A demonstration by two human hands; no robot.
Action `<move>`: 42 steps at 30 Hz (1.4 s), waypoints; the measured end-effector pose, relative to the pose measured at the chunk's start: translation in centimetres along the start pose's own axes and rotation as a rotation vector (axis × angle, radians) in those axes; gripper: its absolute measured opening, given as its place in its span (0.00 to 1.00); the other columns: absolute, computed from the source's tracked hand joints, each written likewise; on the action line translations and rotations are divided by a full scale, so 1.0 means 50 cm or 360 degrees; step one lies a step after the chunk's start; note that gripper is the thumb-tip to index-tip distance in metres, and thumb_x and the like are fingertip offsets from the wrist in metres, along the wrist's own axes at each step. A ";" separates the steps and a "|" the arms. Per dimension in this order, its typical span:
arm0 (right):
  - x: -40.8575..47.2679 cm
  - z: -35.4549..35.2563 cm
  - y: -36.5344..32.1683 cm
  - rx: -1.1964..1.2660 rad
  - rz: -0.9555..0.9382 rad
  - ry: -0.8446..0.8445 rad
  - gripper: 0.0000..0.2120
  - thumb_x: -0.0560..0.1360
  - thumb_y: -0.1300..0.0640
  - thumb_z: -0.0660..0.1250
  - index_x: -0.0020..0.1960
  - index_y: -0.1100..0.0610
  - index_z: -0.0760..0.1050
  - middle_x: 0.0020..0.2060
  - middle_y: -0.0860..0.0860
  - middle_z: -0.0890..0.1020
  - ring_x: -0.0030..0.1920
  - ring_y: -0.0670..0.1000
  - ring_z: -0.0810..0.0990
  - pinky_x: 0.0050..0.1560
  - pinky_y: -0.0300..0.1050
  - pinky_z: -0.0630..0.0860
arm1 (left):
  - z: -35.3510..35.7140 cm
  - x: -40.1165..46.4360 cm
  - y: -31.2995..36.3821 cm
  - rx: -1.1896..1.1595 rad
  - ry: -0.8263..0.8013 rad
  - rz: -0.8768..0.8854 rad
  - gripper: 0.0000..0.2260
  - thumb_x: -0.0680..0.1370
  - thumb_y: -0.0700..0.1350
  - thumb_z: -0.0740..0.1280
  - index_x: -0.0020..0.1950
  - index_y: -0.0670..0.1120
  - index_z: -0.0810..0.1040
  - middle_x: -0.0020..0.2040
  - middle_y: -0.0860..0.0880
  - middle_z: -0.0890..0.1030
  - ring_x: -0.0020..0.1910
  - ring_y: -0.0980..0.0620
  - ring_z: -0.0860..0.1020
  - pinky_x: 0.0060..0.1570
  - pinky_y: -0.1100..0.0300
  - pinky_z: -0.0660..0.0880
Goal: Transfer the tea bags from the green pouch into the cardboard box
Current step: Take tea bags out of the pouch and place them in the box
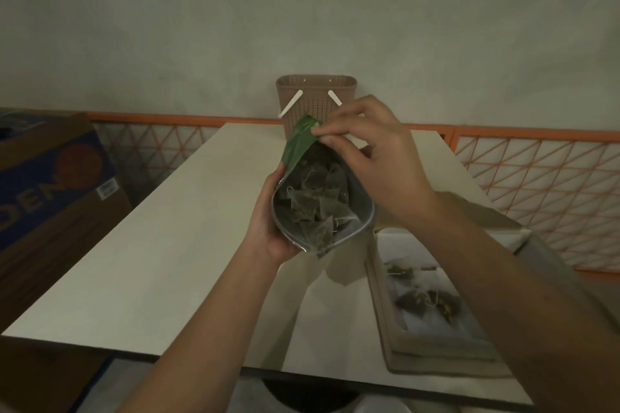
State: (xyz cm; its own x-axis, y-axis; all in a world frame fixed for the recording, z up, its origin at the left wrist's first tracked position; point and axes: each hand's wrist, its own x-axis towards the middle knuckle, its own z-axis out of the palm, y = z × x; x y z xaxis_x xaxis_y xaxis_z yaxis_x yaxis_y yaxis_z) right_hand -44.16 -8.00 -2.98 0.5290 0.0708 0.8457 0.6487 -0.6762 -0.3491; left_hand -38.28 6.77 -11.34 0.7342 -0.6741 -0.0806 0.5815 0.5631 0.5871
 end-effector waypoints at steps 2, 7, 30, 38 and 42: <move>-0.007 -0.003 -0.001 -0.0018 0.0053 0.0010 0.07 0.76 0.57 0.70 0.53 0.54 0.84 0.47 0.46 0.75 0.48 0.43 0.78 0.44 0.33 0.75 | 0.003 -0.017 -0.007 -0.0042 0.0031 -0.0043 0.28 0.81 0.62 0.62 0.74 0.47 0.74 0.72 0.41 0.76 0.67 0.40 0.76 0.67 0.46 0.74; -0.024 -0.008 0.000 -0.0066 0.0125 0.0028 0.08 0.76 0.55 0.70 0.55 0.50 0.83 0.44 0.45 0.76 0.45 0.44 0.78 0.42 0.38 0.77 | 0.016 -0.054 -0.032 -0.0068 0.0082 -0.0171 0.29 0.76 0.67 0.65 0.65 0.47 0.83 0.66 0.40 0.80 0.64 0.39 0.80 0.63 0.43 0.77; -0.149 -0.006 -0.016 -0.0642 0.1019 -0.0472 0.09 0.73 0.46 0.71 0.50 0.48 0.81 0.55 0.47 0.69 0.53 0.49 0.76 0.50 0.42 0.76 | 0.068 -0.029 -0.075 -0.0232 0.0211 0.0003 0.28 0.75 0.63 0.67 0.64 0.43 0.83 0.66 0.41 0.81 0.58 0.43 0.81 0.57 0.51 0.77; -0.143 -0.083 -0.009 0.0044 0.1159 -0.0062 0.03 0.75 0.51 0.70 0.42 0.46 0.78 0.49 0.42 0.80 0.49 0.40 0.79 0.53 0.40 0.77 | 0.079 -0.015 -0.095 -0.0310 0.0199 0.0102 0.23 0.75 0.62 0.69 0.54 0.44 0.88 0.62 0.39 0.83 0.58 0.39 0.82 0.54 0.48 0.79; -0.139 -0.117 -0.015 0.0458 0.1149 0.0188 0.02 0.75 0.55 0.69 0.45 0.53 0.78 0.44 0.49 0.84 0.47 0.52 0.83 0.54 0.55 0.80 | 0.087 -0.016 -0.103 -0.0273 0.0188 0.0092 0.22 0.74 0.61 0.68 0.54 0.45 0.88 0.65 0.41 0.81 0.60 0.40 0.80 0.50 0.51 0.80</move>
State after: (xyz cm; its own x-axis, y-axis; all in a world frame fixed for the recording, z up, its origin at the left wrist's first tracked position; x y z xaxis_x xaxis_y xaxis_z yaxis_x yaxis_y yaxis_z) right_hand -51.53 -12.28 -6.22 0.8224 -0.4032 0.4013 0.2914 -0.3074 -0.9059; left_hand -43.39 2.35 -10.77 0.7982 -0.5834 -0.1504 0.5810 0.6793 0.4484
